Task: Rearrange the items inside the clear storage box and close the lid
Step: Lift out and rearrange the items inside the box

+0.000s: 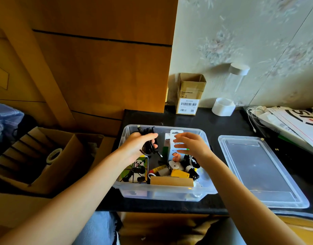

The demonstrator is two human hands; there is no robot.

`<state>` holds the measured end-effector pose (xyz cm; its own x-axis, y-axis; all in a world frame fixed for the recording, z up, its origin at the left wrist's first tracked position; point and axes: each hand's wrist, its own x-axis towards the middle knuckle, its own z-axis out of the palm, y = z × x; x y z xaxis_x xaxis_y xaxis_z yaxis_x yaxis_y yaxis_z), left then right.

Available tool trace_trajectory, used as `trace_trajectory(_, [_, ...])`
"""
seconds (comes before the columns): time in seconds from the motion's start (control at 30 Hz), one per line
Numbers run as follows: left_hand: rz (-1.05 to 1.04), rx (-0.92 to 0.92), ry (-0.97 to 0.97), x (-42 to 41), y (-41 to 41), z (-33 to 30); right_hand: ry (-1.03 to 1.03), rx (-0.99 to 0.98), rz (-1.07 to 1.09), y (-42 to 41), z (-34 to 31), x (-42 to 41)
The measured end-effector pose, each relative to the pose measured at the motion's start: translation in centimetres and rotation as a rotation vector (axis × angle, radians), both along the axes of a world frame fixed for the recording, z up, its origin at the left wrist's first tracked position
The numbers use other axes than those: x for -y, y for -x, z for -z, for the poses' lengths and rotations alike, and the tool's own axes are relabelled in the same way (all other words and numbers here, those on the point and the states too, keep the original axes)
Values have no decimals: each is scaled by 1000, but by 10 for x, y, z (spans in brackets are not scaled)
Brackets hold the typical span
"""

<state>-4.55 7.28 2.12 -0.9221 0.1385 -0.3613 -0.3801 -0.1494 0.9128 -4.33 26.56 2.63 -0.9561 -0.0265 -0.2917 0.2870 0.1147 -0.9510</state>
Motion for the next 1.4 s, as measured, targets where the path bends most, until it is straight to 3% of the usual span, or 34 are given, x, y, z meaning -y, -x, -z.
trace_trajectory(0.13, [-19,86,14,-16,13,2,-187,28,-55,-1,22,-10])
trace_trajectory(0.3, [37,189,127,-42,29,12,-552,74,-345,-2,40,-14])
trace_trajectory(0.5, [-13,271,271,-54,45,33,-680,125,-389,-1,47,-12])
trace_trajectory(0.73, [-114,243,334,-46,55,47,-1119,-75,-641,6,62,-6])
trace_trajectory(0.87, [-143,205,331,-42,54,44,-1202,-61,-663,14,64,7])
trace_trajectory(1.03, [-71,160,473,-41,50,41,-1367,-91,-707,18,65,13])
trace_trajectory(1.17, [41,114,691,-45,43,43,-1445,-100,-752,17,66,17])
trace_trajectory(1.4, [46,170,719,-55,50,53,-1311,-94,-731,11,67,10])
